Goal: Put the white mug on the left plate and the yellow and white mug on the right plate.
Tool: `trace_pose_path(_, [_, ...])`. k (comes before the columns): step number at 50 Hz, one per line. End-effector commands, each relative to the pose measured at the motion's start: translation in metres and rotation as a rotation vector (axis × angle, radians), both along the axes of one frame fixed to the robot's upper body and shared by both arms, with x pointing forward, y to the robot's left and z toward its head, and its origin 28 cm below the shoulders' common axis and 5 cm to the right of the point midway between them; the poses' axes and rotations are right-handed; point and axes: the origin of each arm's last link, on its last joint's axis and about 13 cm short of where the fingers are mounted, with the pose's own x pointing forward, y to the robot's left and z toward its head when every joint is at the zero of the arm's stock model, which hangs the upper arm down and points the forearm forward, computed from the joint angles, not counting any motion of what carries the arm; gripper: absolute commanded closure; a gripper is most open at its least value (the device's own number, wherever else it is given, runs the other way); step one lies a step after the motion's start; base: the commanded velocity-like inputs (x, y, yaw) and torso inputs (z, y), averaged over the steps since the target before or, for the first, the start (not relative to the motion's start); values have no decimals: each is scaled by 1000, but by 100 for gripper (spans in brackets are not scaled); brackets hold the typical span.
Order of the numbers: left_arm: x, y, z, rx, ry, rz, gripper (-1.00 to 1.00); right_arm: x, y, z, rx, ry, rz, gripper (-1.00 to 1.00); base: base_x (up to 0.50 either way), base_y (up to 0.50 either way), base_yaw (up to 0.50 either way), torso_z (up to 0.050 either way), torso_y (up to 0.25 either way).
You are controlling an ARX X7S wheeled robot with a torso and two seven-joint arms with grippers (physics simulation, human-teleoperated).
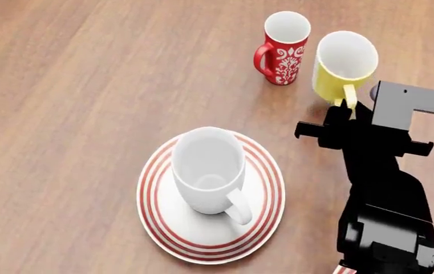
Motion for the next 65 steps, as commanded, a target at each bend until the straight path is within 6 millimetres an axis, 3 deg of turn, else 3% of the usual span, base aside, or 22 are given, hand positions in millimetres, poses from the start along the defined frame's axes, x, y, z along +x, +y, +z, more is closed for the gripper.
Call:
trace_pose_path(1, [0, 0, 1, 3, 1, -2, -100, 3, -4, 9, 30, -175, 28, 100, 0, 0, 0, 0, 0])
trace_pose_path(17, [4, 0, 1, 6, 2, -4, -100, 0, -2, 8, -67, -297, 86, 100, 0, 0, 0, 0, 0])
trace_pose_path(28, [4, -1, 1, 9, 6, -6, -100, -27, 0, 4, -155, -294, 50, 100, 0, 0, 0, 0, 0])
trace_pose_path(43, [4, -1, 1, 9, 6, -6, -100, -27, 0, 4, -155, -294, 50, 100, 0, 0, 0, 0, 0])
trace_pose_path(47, [-1, -3, -4, 1, 16, 0, -100, -52, 1, -9, -108, -285, 101, 100, 0, 0, 0, 0, 0])
trace_pose_path(51, [-4, -8, -2, 14, 9, -14, -100, -67, -4, -9, -122, -292, 107, 100, 0, 0, 0, 0, 0])
trace_pose_path(65, [5, -8, -2, 25, 13, -25, -100, -95, -22, -16, -182, -277, 76, 100, 0, 0, 0, 0, 0])
